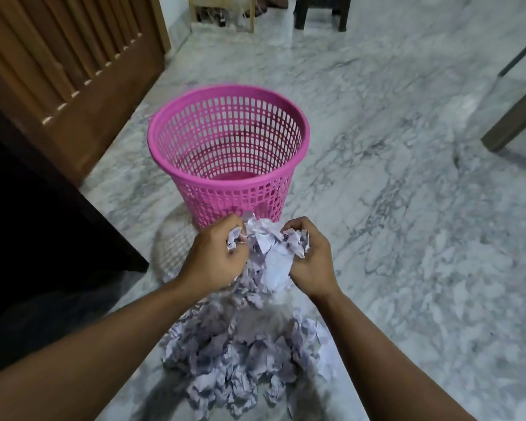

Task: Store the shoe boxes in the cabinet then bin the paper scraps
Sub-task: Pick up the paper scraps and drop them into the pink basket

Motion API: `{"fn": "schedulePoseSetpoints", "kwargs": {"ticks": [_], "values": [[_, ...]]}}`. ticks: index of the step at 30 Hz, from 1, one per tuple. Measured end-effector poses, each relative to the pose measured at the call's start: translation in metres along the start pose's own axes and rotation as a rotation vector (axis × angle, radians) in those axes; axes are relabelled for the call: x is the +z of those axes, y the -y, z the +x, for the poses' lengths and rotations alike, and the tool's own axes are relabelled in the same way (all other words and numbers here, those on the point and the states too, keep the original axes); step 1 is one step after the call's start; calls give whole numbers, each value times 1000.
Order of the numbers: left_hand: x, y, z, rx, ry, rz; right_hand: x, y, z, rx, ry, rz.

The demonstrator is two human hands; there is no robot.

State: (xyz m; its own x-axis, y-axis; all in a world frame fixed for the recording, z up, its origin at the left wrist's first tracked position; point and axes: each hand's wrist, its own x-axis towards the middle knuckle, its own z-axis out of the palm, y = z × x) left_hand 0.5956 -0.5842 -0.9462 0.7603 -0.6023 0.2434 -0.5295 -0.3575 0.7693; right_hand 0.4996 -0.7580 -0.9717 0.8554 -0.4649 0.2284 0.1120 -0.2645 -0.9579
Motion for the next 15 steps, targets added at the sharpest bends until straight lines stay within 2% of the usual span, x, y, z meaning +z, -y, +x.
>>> {"fn": "schedulePoseSetpoints", "kwargs": {"ticks": [4, 8, 12, 15], "values": [[-29, -55, 29, 58, -155, -92, -1, 67, 37, -184, -61, 97], [-67, -96, 68, 135, -282, -101, -4, 120, 86, -275, 18, 61], [-89, -87, 139, 71, -348, 6, 2, 147, 160, -238, 52, -341], [-91, -57, 185, -76, -255, 206, 10, 152, 205, -107, 172, -673]]}}
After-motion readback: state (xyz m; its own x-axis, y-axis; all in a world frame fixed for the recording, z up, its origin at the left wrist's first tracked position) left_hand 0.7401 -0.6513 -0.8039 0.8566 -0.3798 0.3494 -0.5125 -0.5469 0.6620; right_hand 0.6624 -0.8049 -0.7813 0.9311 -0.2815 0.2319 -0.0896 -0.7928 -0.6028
